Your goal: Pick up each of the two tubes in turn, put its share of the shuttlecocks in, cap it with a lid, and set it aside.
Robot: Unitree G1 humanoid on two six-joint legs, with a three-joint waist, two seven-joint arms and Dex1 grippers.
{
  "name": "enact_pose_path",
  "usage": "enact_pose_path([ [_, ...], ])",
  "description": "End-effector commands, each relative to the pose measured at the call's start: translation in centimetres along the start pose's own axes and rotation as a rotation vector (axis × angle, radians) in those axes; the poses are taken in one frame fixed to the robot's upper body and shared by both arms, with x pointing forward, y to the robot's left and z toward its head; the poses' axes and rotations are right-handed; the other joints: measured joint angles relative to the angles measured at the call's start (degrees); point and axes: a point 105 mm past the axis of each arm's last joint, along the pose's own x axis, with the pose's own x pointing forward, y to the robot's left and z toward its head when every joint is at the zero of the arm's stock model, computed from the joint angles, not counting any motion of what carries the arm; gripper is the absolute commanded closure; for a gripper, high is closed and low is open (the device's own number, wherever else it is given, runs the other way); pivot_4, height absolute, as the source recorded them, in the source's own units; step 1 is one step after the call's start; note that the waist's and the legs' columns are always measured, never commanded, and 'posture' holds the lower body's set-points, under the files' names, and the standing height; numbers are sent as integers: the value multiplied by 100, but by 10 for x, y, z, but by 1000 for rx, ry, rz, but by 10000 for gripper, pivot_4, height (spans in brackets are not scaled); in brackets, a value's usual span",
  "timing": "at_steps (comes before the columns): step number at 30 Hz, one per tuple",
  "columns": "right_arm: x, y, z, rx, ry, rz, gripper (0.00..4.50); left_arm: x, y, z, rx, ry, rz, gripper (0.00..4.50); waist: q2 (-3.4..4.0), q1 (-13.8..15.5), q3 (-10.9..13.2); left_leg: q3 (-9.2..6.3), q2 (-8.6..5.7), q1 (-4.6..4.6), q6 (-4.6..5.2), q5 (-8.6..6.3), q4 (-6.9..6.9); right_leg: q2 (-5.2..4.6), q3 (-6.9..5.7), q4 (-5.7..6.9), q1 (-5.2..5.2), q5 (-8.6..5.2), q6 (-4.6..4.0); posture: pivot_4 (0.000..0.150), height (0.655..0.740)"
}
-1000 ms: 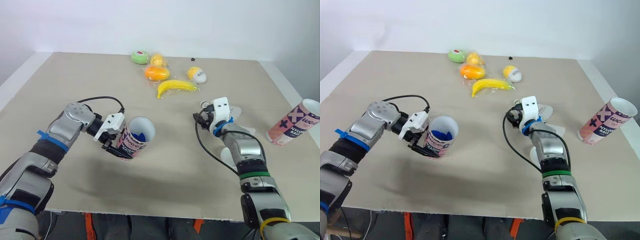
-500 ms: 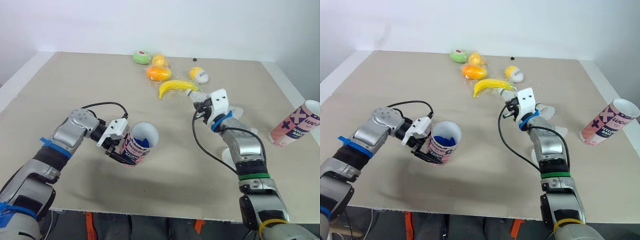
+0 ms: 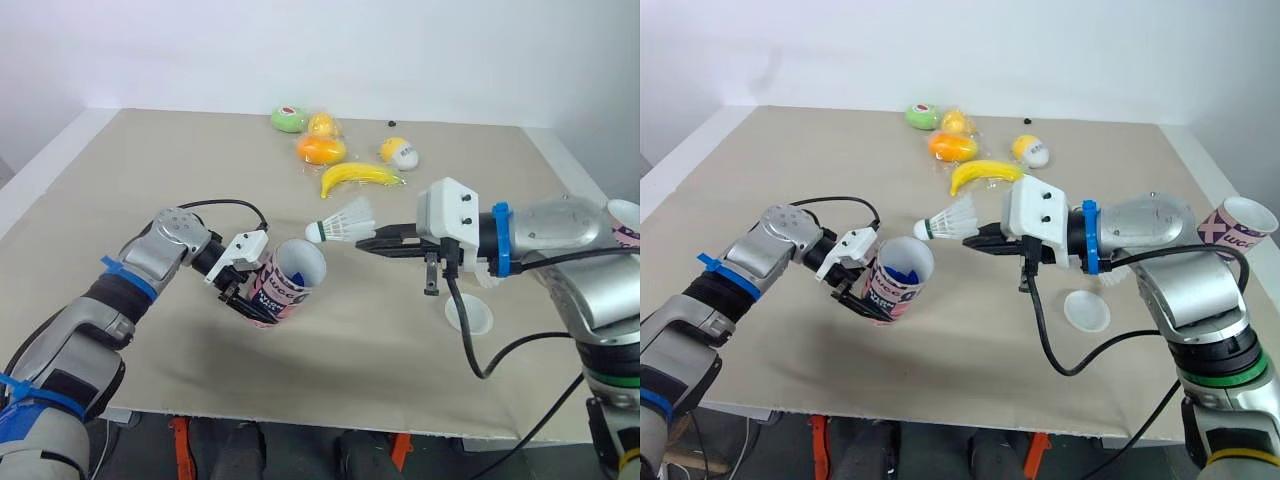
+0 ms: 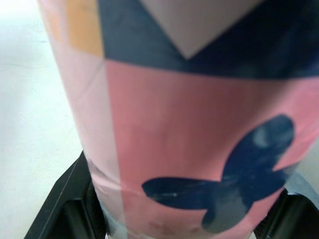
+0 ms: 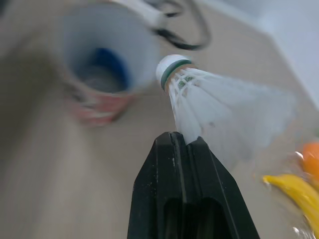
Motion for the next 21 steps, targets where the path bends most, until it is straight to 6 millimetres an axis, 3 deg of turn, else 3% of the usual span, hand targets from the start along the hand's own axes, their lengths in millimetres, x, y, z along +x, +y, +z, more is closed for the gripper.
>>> enact_pose_path([
  [1, 0, -2, 17, -109, 5, 41, 44185, 3, 2, -4, -12, 24, -10, 12995, -1, 1, 0, 1, 0, 0, 1, 3, 0, -1, 0, 0, -1, 2, 0, 1500, 7321],
  [4, 0, -8, 17, -119, 11, 33, 44185, 2, 3, -3, -13, 20, -7, 12995, -1, 5, -1, 9, -2, -3, 1, 8, 2, -11, 2, 0, -1, 2, 1, 1500, 7321],
  [10, 10, 0, 18, -147, 34, 112, 44185, 1, 3, -3, -14, 17, -5, 12995, -1, 22, -1, 16, -3, -12, 3, 9, -1, -15, 3, -1, -8, -4, 10, 1500, 7321],
  [18, 5, 14, 32, -60, -26, 192, 18298, 2, 4, -2, -9, 15, -4, 12995, 0, 25, 0, 15, -3, -18, 2, 9, -2, -14, 4, -1, -14, -4, 10, 1500, 7321],
  [21, -11, 9, 30, 60, -69, 104, 18298, 3, 3, -3, -10, 13, -5, 12995, -2, 53, -1, 13, -4, -22, 3, 9, -2, -14, 3, -1, -13, -4, 10, 1500, 7321],
])
